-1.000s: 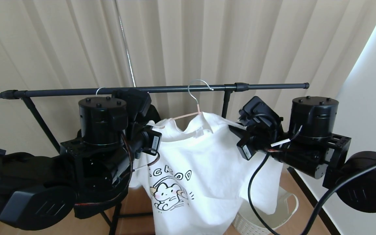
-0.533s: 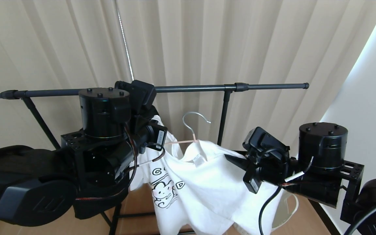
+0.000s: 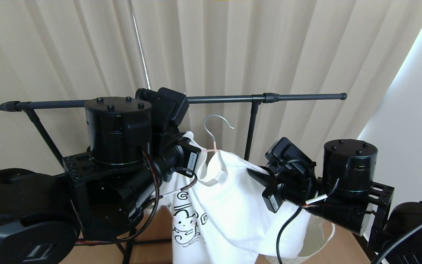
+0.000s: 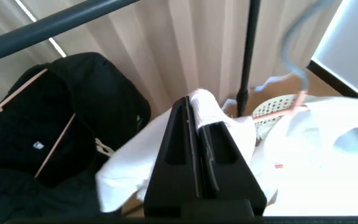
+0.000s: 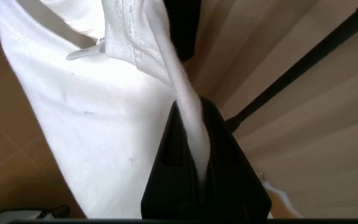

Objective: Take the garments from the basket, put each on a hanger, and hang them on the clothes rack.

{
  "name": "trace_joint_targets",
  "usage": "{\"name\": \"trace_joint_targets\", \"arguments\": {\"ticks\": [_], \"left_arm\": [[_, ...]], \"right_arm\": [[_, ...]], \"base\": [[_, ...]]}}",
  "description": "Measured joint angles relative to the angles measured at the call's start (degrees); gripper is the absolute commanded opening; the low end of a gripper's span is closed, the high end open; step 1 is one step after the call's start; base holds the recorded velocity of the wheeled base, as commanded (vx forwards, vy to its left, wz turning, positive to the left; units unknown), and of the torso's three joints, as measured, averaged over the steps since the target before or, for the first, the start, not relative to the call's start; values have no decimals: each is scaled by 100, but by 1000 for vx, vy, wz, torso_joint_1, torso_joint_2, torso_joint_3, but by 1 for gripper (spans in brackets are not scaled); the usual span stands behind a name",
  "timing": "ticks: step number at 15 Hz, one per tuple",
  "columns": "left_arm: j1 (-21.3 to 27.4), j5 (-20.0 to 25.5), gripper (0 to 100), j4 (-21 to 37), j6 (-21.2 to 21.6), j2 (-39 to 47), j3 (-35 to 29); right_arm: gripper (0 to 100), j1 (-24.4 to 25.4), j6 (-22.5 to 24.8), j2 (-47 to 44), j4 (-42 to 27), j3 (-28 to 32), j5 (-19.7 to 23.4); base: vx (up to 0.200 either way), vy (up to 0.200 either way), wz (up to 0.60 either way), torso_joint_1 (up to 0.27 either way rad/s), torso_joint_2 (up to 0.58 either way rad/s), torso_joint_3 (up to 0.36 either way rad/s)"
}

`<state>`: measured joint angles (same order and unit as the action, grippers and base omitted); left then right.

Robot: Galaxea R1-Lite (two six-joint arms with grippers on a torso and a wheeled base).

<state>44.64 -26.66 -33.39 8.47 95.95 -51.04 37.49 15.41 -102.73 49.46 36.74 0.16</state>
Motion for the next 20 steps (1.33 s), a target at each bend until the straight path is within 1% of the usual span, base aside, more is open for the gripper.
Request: {"name": "trace_joint_targets", "arguments": {"ticks": [2,4,7,8,10,14,15,20], "left_arm": [[105,0,0,4,-40,-20,-33],[185,6,0,2,-56,-45,-57],[210,4,0,2,-79,-98,-17],[211,6,0,-13,-82,-111,33],[240,12,0,-11,-82,-130,132],[265,77,0,-27,-90,-149,325],[265,182,0,-30,-139,-146,402],[317,291,0,-41,-150,-144,516]], "right_arm": [[0,49,-160,-293,446,66,-11],[0,57,-584,-571,985,121,13],[0,41,-931,-750,1349,134,317],[0,22,-1125,-763,1510,129,380],[0,-33,-1292,-766,1747,129,424],[0,-168,-1452,-713,1836,140,695],[0,-179,-1525,-678,1851,135,756],[0,-191,-1548,-545,1869,104,818]], "base": [[0,0,0,0,0,0],[0,0,0,0,0,0],[0,0,0,0,0,0],[0,0,0,0,0,0],[0,0,0,0,0,0],[0,0,0,0,0,0],[0,0,0,0,0,0],[0,0,0,0,0,0]]}}
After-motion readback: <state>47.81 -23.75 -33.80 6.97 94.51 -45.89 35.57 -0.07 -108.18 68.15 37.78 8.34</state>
